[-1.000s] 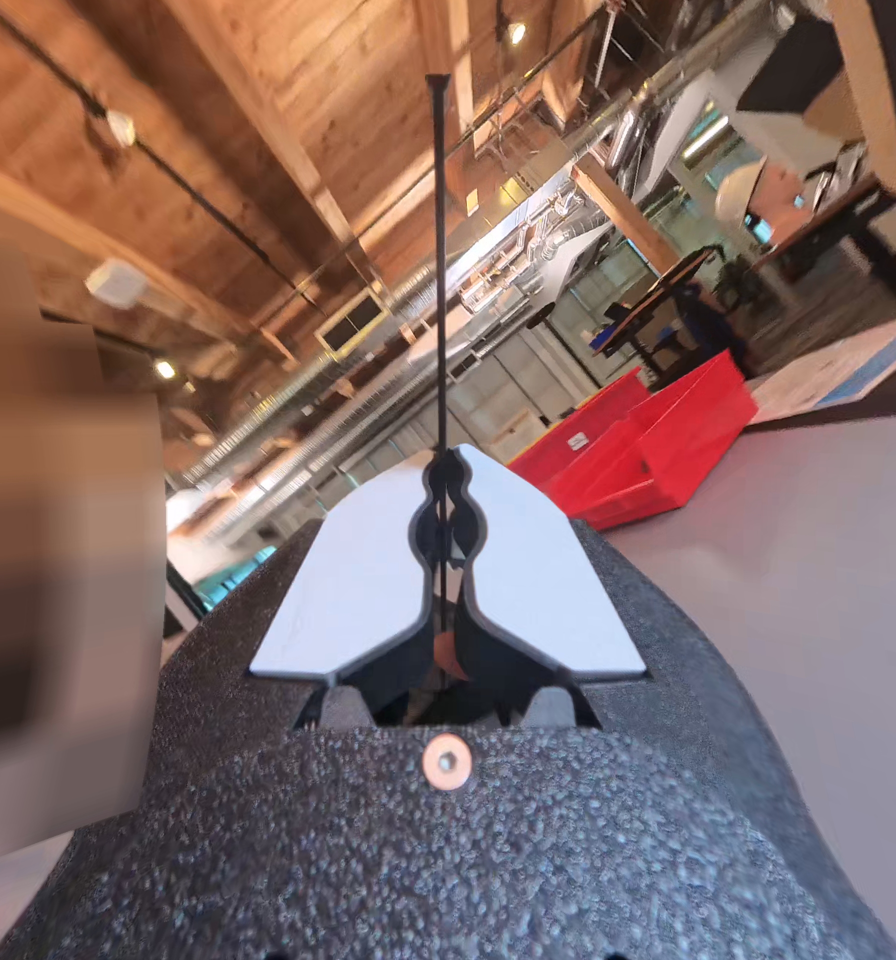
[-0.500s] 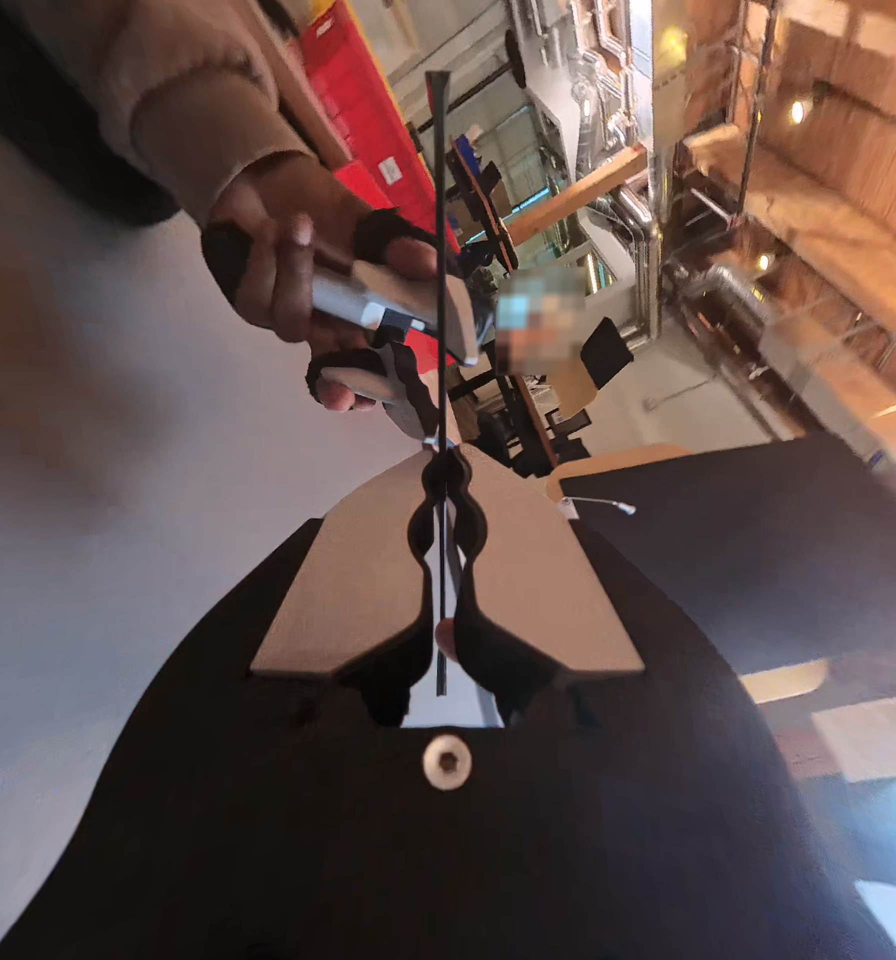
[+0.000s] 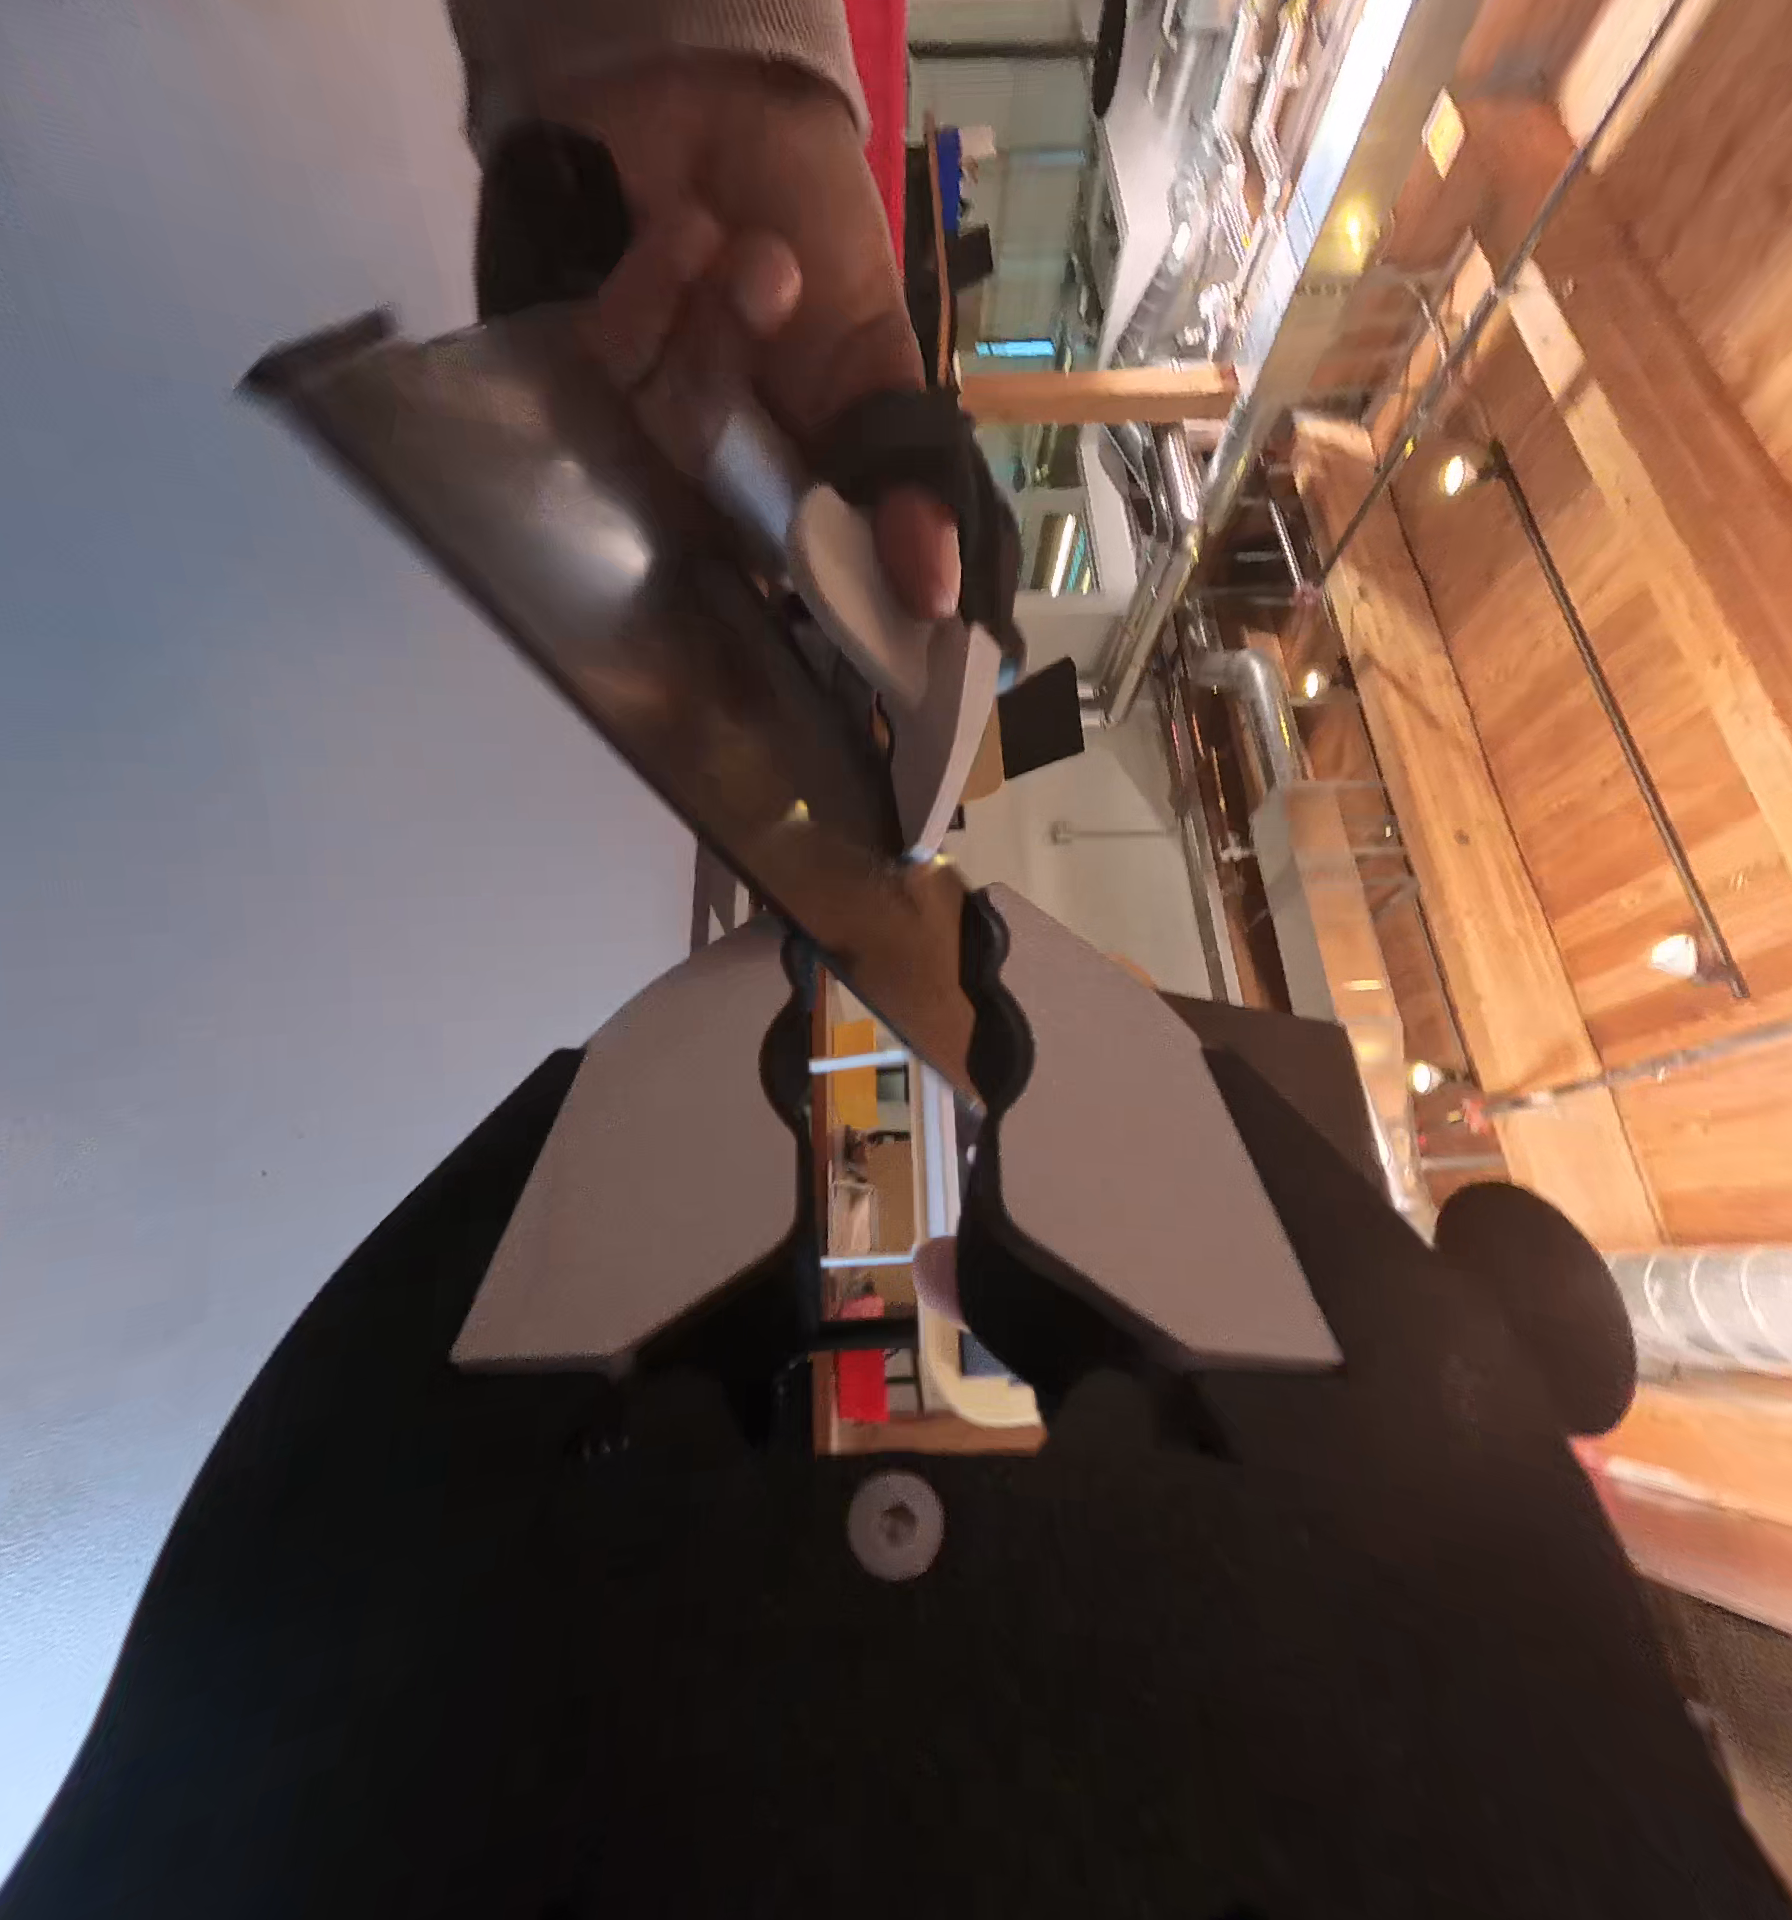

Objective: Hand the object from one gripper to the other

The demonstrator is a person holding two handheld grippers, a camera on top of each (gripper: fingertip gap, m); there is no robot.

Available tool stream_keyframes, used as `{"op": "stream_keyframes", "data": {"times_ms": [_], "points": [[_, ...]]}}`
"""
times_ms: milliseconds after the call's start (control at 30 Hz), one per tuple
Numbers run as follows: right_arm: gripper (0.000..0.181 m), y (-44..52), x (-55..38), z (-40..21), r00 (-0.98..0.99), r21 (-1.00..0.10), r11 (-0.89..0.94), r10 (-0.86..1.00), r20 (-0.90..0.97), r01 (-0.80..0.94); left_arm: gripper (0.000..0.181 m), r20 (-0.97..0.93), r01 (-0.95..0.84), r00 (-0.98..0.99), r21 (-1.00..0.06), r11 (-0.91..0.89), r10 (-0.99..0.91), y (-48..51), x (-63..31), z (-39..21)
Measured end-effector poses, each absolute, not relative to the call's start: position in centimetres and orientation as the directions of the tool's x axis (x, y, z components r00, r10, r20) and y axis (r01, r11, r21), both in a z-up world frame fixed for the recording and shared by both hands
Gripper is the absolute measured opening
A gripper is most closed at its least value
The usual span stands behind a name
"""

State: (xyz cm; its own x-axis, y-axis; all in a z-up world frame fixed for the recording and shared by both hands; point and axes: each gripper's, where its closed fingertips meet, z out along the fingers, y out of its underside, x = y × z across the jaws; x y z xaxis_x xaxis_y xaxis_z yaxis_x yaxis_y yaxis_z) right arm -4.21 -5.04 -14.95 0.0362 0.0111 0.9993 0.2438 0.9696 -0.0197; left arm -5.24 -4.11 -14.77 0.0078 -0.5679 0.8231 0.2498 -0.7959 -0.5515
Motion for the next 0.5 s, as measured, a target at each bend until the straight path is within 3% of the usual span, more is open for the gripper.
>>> {"op": "stream_keyframes", "data": {"times_ms": [133,200,300,367,400,500], "points": [[0.029,-2.5,-3.1,-13.3,0.129,-0.239,0.933,0.211,0.969,0.268,0.002,0.698,0.400,0.151,-0.691,-0.602,-0.700,-2.5,-8.5,-11.8],[0.029,-1.3,-2.5,-13.2,0.162,-0.524,0.821,0.499,0.851,0.225,0.001,0.610,0.427,0.267,-0.769,-0.476,-0.746,-1.8,-10.4,-10.7],[0.031,-0.7,-2.3,-14.0,0.088,-0.897,0.421,0.896,0.434,0.136,0.002,0.407,0.311,0.492,-0.908,-0.281,-0.770,-1.2,-12.0,-10.4],[0.035,-1.1,-2.3,-13.4,0.029,-0.983,0.174,0.984,0.176,0.059,0.002,0.210,0.146,0.613,-0.978,-0.151,-0.762,-1.2,-12.1,-10.7],[0.038,-1.1,-2.3,-13.1,0.021,-0.990,0.131,0.991,0.132,0.054,0.001,0.089,0.026,0.662,-0.995,-0.096,-0.744,-1.2,-12.0,-11.2],[0.045,-0.8,-2.3,-12.6,0.088,-0.958,0.265,0.957,0.275,0.108,0.002,-0.235,-0.324,0.699,-0.946,-0.006,-0.675,-1.2,-11.5,-13.0]]}}
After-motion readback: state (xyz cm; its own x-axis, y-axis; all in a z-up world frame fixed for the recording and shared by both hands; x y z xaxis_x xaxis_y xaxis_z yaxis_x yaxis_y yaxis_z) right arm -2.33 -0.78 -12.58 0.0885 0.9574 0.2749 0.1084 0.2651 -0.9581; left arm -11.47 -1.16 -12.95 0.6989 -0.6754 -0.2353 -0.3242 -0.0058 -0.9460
